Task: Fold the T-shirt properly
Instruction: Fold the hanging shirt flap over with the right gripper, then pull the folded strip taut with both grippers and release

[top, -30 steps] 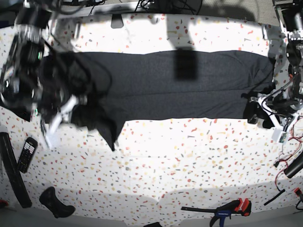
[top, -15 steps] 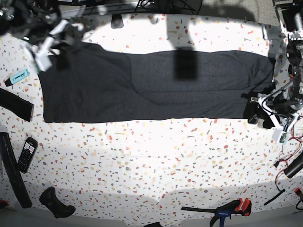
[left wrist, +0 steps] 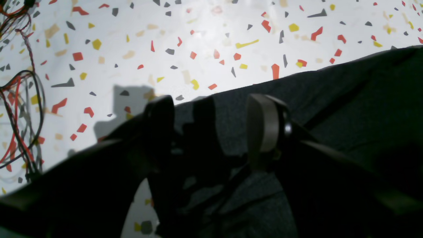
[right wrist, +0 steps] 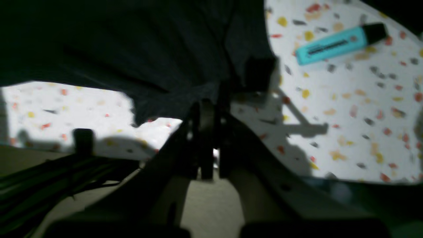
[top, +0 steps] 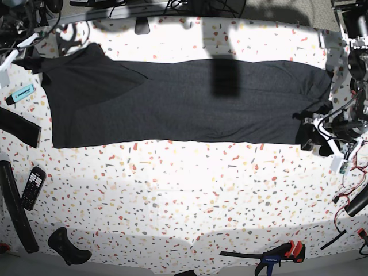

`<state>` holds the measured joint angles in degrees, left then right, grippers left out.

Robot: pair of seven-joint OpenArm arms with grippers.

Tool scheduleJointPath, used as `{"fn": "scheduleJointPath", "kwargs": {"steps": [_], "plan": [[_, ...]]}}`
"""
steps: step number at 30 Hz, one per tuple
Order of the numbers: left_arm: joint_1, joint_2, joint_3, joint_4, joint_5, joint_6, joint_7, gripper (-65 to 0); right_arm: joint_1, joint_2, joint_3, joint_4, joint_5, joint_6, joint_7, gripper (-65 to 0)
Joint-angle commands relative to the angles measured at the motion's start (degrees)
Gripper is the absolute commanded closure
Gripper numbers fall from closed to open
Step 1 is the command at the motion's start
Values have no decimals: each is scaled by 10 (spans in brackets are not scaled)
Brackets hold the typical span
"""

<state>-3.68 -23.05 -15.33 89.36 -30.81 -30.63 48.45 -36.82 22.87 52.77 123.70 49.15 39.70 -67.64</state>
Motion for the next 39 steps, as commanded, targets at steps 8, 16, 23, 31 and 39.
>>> {"fn": "scheduleJointPath", "kwargs": {"steps": [8, 16, 23, 31, 39], "plan": [[-10, -9, -3, 11, -8, -2, -9, -330, 0, 9, 4, 10, 38, 3, 50, 0], [-6, -9, -3, 10, -47, -3, -9, -330, 56, 9, 3, 9, 38, 3, 98, 0], [21, -6, -3, 10, -72, -3, -14, -330, 163, 7, -44, 1, 31, -3, 46, 0], [50, -6, -3, 10, -71, -3, -18, -330, 251, 7, -207, -106, -99, -8, 83, 0], [56, -6, -3, 10, -71, -3, -18, -330, 339, 7, -261, -198, -192, -80, 99, 0]]}}
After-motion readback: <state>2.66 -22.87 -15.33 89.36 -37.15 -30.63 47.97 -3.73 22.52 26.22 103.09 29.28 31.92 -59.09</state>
